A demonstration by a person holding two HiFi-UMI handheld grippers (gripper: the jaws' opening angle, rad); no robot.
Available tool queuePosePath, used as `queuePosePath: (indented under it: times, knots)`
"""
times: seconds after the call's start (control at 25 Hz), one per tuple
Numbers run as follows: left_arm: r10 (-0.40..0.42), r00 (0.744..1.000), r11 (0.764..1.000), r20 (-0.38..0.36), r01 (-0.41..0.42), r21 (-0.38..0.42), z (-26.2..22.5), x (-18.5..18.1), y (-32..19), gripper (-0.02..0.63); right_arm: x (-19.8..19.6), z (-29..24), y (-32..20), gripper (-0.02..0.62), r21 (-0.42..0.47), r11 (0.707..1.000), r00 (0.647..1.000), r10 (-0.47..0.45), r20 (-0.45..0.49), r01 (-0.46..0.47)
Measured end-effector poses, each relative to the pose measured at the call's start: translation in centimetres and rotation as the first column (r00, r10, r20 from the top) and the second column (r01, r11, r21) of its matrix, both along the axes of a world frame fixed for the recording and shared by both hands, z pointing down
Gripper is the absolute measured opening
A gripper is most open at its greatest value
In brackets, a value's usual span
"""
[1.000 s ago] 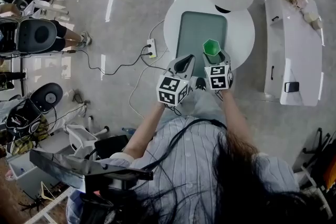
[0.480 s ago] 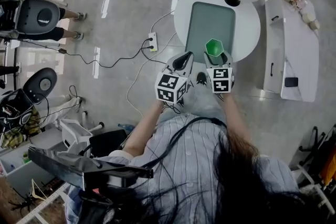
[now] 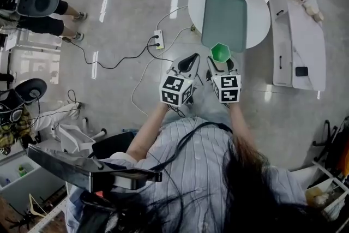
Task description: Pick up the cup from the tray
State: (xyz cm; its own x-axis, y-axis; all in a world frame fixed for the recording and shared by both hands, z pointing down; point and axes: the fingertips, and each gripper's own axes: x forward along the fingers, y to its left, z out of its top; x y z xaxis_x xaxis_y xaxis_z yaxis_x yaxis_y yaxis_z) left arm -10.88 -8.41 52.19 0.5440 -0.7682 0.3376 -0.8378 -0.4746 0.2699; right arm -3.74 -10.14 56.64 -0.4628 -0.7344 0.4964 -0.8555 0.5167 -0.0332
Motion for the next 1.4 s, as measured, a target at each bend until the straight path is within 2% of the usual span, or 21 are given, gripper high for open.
queuePosePath:
  times: [0.2, 0.44, 0.92, 1.4]
  knots:
    - [0.028, 1.000, 1.000, -0.012, -0.028, -0.005, 0.2, -0.6, 3.2, 0.015, -0.9, -0.9, 3.9, 0.270, 0.010, 1.000, 1.000, -0.006, -0.008, 0.006]
    - [0.033, 0.999, 0.999, -0.026, -0.032, 0.020, -0.8, -0.9, 4.4, 0.015, -0.8, -2.6, 6.7, 0.270, 0.031, 0.999, 1.000, -0.014, -0.010, 0.015]
    - [0.075, 0.997, 0.996, -0.014, -0.074, 0.050, -2.4, 0.9, 6.0, 0.015, 1.6, -5.0, 10.7, 0.270, 0.016, 1.000, 0.999, -0.005, 0.033, 0.005]
    - [0.089, 0.996, 0.994, -0.019, -0.088, 0.061, -2.6, 1.6, 6.7, 0.015, 2.2, -5.9, 12.7, 0.270, 0.030, 0.999, 1.000, -0.015, 0.025, 0.014]
